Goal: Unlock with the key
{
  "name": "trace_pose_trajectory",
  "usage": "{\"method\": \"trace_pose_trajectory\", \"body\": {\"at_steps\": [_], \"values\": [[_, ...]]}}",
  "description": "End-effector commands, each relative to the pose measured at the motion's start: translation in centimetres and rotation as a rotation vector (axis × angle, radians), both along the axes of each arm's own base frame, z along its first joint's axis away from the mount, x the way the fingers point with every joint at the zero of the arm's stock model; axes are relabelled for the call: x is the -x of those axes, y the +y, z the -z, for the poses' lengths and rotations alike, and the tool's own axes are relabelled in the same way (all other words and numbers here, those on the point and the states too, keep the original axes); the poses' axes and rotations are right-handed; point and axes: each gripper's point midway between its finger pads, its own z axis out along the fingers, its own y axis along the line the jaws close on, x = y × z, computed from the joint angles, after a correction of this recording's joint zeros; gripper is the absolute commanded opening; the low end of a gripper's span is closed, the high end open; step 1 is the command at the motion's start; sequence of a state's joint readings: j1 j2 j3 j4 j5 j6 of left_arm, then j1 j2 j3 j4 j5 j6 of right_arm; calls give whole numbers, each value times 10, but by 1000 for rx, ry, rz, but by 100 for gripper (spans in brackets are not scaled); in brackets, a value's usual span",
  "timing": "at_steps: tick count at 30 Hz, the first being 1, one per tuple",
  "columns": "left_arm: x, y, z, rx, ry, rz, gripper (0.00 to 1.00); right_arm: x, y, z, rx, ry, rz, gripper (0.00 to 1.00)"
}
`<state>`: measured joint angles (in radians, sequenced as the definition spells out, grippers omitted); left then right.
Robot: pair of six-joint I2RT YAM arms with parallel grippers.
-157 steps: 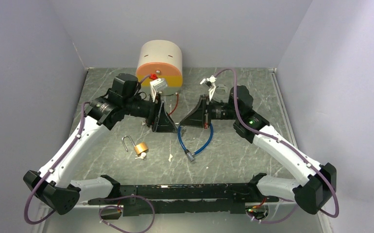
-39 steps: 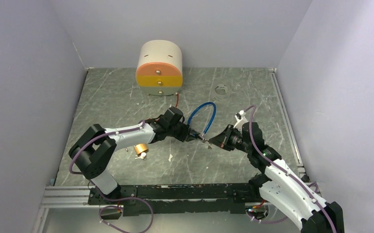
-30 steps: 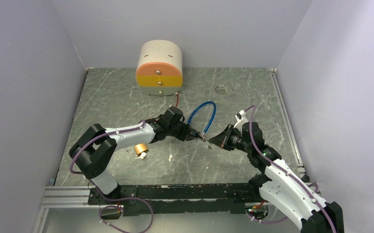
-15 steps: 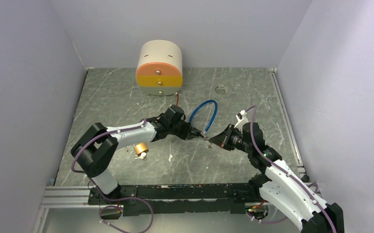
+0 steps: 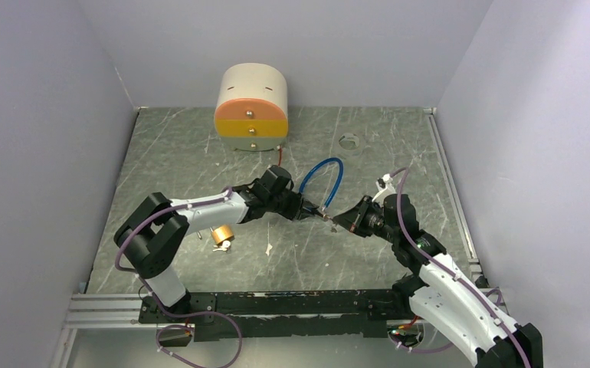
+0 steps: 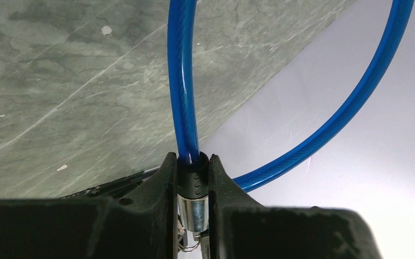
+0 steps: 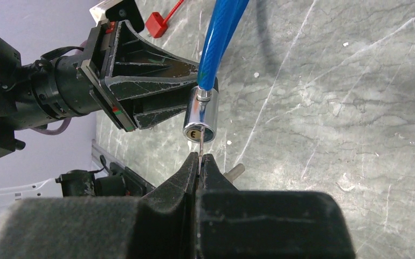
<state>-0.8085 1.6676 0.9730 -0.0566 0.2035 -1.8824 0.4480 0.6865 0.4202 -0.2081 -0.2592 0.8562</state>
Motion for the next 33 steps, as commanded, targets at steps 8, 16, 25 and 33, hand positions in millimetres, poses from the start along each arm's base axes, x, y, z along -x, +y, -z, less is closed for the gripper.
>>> {"method": "trace_pose_trajectory", "body": {"at_steps": [8, 16, 25, 33], "values": [[-7, -31, -44, 158, -58, 37, 2, -9, 11, -33, -59, -109, -40, 0], [-7, -32, -44, 165, -52, 31, 3, -10, 9, -30, -46, -102, -30, 0], [-5, -26, -42, 151, -46, 18, 2, -11, -5, -30, 5, -110, 32, 0], [-6, -25, -38, 153, -40, 7, 3, -3, -8, -30, 14, -111, 24, 0]]}}
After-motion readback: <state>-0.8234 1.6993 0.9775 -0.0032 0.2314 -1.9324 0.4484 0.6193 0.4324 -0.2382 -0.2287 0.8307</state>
